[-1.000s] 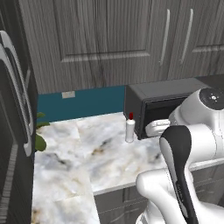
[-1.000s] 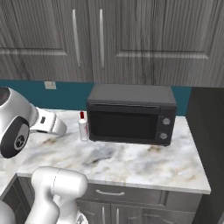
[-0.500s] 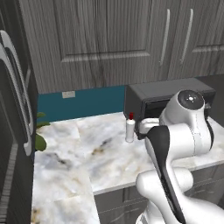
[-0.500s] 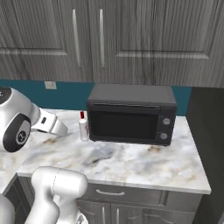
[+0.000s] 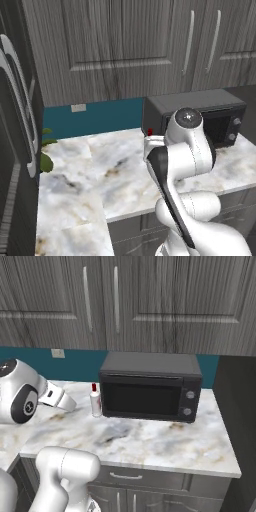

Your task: Place the liquors on the top shelf of the fridge to keep them out of children's reach, and place the pear on lower shelves for easy access.

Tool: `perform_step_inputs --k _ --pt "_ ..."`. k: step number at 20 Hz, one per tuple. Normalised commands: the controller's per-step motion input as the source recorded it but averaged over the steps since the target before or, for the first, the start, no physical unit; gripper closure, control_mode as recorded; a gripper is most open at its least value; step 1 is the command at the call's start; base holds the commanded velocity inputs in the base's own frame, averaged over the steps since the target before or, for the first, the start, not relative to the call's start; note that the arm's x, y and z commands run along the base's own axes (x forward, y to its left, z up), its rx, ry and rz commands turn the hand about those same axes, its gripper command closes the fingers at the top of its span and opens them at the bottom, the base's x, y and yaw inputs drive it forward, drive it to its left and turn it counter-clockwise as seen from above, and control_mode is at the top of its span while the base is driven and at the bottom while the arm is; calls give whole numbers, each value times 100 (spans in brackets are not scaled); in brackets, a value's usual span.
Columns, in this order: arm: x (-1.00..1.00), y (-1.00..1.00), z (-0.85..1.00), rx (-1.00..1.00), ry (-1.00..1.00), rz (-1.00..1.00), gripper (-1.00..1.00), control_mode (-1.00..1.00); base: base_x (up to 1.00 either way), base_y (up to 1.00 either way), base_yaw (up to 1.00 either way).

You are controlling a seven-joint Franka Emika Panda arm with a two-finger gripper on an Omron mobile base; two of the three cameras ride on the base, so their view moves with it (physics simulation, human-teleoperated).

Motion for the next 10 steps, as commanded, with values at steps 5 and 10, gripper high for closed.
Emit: perform_step_inputs --k 5,10 --pt "40 5 -28 0 0 -7 -100 -100 0 0 0" --pt "37 0 -21 0 0 -5 -100 -100 0 0 0"
